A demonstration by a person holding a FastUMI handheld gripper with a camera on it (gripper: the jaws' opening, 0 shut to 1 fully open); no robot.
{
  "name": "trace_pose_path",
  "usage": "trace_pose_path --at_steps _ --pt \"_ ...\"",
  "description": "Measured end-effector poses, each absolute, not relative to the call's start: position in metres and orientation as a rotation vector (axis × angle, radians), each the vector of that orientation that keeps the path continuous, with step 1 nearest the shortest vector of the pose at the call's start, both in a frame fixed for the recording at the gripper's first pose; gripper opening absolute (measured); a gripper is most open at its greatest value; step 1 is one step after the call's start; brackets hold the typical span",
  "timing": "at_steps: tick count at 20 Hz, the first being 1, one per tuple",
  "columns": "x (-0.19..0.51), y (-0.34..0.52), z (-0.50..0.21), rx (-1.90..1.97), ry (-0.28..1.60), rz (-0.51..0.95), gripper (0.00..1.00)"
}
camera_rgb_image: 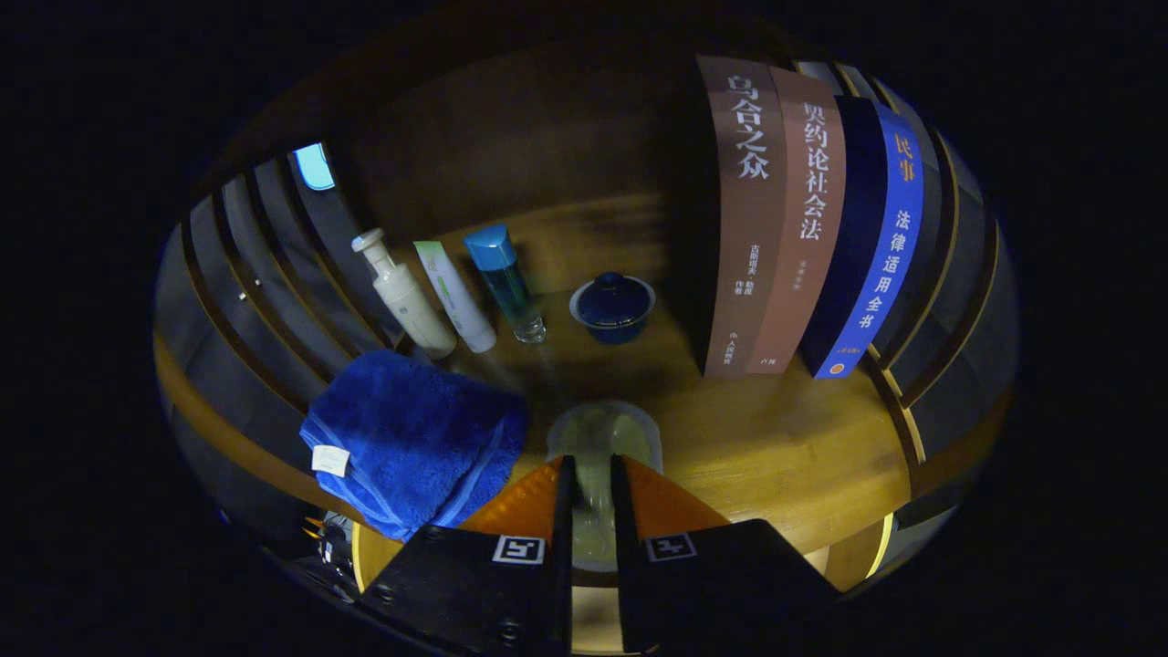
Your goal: Pull open the drawer, take out the items inside it, and place them on the countertop above the cabinet.
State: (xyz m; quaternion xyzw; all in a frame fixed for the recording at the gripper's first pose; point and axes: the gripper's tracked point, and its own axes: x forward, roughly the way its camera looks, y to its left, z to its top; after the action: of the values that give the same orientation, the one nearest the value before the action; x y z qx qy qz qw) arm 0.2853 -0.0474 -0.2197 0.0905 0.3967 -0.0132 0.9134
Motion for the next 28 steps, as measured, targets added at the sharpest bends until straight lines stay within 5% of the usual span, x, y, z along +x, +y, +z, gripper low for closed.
trace_pose_path --at_steps 2,5,12,18,28 --pt "0.285 -0.048 -0.217 0.201 0.798 -0.031 0.41" --pt "0.28 -0.049 -0.209 0.191 0.777 -0.031 1.0" --pt "0.22 -0.038 -0.158 0.187 0.536 -0.026 0.99" --pt "0.095 -0.023 -0.124 0.165 0.278 -0.026 0.99" --pt "-0.05 -0.004 -0.213 0.113 0.191 -0.052 0.99"
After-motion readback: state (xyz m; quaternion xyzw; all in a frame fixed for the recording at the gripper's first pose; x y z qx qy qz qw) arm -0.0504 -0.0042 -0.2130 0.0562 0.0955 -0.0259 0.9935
